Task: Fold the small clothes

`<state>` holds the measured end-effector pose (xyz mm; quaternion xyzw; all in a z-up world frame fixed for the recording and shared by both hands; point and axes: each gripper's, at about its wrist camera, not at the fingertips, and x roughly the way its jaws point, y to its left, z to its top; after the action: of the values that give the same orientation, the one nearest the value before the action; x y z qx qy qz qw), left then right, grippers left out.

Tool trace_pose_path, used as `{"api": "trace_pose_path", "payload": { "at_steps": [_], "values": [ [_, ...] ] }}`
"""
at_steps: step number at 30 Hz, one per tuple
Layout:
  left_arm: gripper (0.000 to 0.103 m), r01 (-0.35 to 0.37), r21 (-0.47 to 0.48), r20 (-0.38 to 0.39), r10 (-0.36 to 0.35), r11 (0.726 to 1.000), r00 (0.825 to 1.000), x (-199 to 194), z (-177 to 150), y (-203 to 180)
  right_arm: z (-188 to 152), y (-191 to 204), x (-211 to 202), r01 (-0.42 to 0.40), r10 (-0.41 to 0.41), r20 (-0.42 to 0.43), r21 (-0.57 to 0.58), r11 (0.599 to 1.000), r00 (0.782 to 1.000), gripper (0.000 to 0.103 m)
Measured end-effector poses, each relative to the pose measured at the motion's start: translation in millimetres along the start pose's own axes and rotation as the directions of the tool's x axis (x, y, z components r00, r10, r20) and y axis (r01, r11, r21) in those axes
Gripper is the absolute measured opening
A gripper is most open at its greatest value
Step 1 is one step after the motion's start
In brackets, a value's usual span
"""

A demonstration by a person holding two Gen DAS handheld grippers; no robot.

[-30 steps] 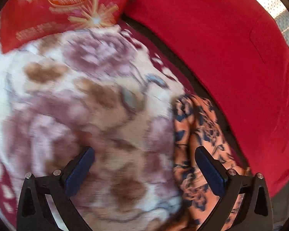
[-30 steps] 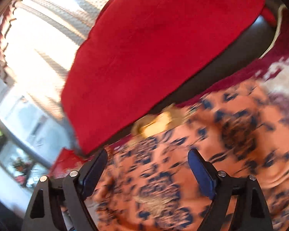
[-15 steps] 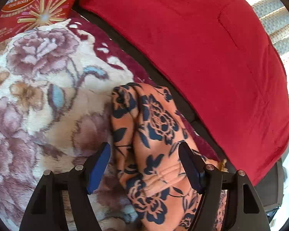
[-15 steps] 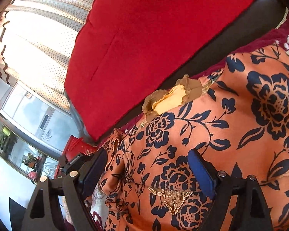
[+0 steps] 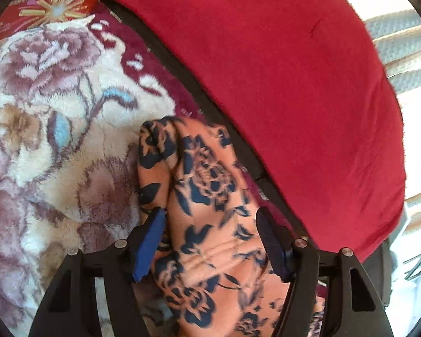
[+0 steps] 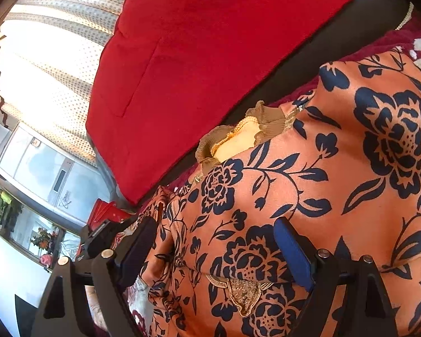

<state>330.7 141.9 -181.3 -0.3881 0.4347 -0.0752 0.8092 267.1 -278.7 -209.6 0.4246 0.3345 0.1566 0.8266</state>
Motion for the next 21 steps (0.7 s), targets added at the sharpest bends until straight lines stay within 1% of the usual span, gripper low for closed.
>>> {"api": "trace_pose_path", "payload": {
  "at_steps": [3, 6, 9, 12, 13, 14, 16, 18, 19, 20, 21],
  "values": [
    [0.068, 0.005, 0.039, -0.019, -0.005, 0.999, 1.0, -4.3, -5.6, -10.2, 1.8, -0.4, 1.8, 0.001, -0.001, 0.006, 0.001, 1.0, 1.0, 0.087],
    [0.068, -0.024, 0.061, -0.059, 0.027, 0.998, 0.998, 8.8, -8.8, -11.7, 2.9, 0.2, 4.5, 0.002, -0.002, 0.002, -0.005, 1.0, 1.0, 0.087],
    [0.065, -0.066, 0.026, -0.097, 0.068, 0.997, 0.993, 21.1, -11.6, -1.7, 3.1, 0.7, 5.2, 0.005, -0.005, 0.002, -0.013, 1.0, 1.0, 0.087],
    [0.065, -0.043, -0.012, -0.101, 0.041, 0.999, 0.994, 19.1, -11.4, 5.4, 3.3, -0.4, 4.1, 0.003, -0.003, 0.005, -0.011, 1.0, 1.0, 0.087],
    [0.063, -0.045, -0.013, -0.098, 0.043, 0.999, 0.994, 17.7, -11.7, 6.4, 3.7, -0.9, 3.6, 0.002, -0.002, 0.006, -0.009, 1.0, 1.0, 0.087],
    [0.057, -0.048, -0.013, -0.095, 0.046, 0.999, 0.994, 17.1, -11.7, 7.2, 3.9, -1.0, 3.4, 0.001, -0.001, 0.006, -0.008, 1.0, 1.0, 0.087],
    [0.052, -0.045, -0.014, -0.095, 0.043, 0.999, 0.995, 9.4, -11.1, 10.6, 4.1, -1.2, 2.6, 0.0, 0.0, 0.009, -0.008, 1.0, 1.0, 0.087],
    [0.05, -0.038, -0.015, -0.106, 0.037, 0.999, 0.994, 14.8, -8.5, 13.0, 4.4, -1.1, 2.1, -0.001, 0.001, 0.011, -0.009, 1.0, 1.0, 0.087],
    [0.044, -0.04, -0.014, -0.11, 0.039, 0.999, 0.993, 17.8, -8.9, 13.8, 4.2, -0.9, 1.5, 0.0, 0.0, 0.014, -0.009, 1.0, 1.0, 0.087],
    [0.037, -0.038, -0.012, -0.111, 0.037, 0.999, 0.993, 20.5, -9.3, 14.5, 4.2, -0.9, 1.0, 0.0, 0.0, 0.016, -0.008, 1.0, 1.0, 0.087],
    [0.032, -0.028, -0.009, -0.115, 0.027, 1.0, 0.993, 24.1, -10.0, 15.0, 4.2, -1.0, 0.8, 0.0, 0.0, 0.017, -0.008, 1.0, 1.0, 0.087]
  ]
}}
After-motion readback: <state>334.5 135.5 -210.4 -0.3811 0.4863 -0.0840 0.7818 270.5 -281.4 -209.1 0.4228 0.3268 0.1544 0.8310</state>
